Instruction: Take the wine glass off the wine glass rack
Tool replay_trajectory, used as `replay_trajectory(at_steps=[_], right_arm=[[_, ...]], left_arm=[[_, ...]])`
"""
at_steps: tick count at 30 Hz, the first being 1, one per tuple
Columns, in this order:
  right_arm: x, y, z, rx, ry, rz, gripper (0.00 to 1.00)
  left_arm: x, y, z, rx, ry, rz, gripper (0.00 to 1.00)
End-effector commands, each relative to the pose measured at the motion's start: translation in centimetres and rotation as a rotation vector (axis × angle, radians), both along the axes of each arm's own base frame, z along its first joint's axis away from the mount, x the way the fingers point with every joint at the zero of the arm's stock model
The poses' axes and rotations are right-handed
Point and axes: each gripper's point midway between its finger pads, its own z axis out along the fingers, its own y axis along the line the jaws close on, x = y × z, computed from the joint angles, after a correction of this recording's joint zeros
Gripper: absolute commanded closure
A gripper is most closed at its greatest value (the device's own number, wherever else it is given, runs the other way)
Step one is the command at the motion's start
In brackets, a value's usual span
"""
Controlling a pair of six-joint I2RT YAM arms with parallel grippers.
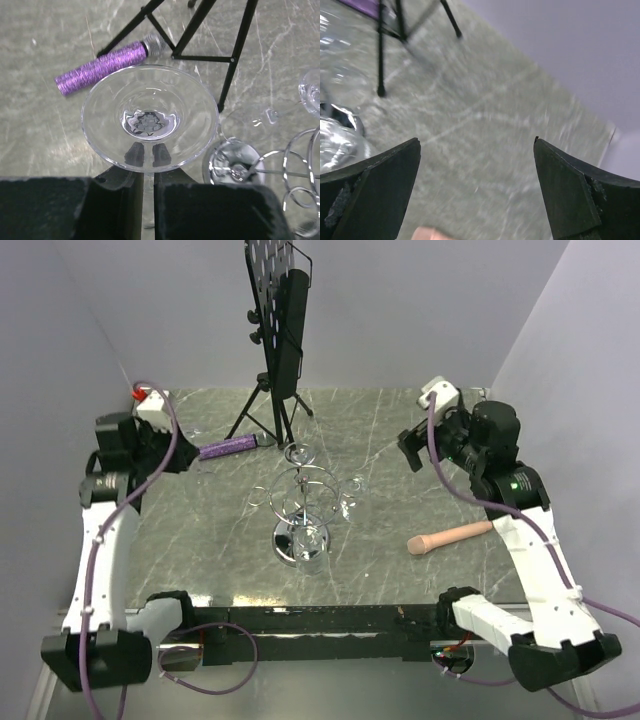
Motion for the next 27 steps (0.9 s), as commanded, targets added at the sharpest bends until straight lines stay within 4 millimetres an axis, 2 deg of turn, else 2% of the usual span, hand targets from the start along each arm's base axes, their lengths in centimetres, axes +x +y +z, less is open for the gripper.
replay_trajectory(at_steps=[1, 9, 15, 19, 27], right_arm=[[-1.2, 3.5, 7.2, -0.090, -0.298, 0.170, 0.00], [-3.6, 9.8, 12.0, -0.173, -0.494, 0.381, 0.01], [-5.6, 14.4, 14.1, -0.244, -0.629, 0.522, 0.00], [-7.1, 17.4, 14.5, -0.244, -0.653, 0.607, 0.00], [-9.9, 22.5, 12.7, -0.258, -0.651, 0.765, 0.00]], left_arm=[[-1.1, -0.2, 0.7, -0.160, 0.164, -0.006, 0.99], [-1.7, -0.2, 1.6, -0.418, 0.316, -0.043, 0.99], [-3.0, -1.5, 2.2, -0.648, 0.388, -0.092, 0.99], [-3.8, -1.7, 3.2, -0.734, 0.390, -0.092, 0.99], [-4.3, -0.6, 5.5, -0.930, 0.404, -0.084, 0.99]])
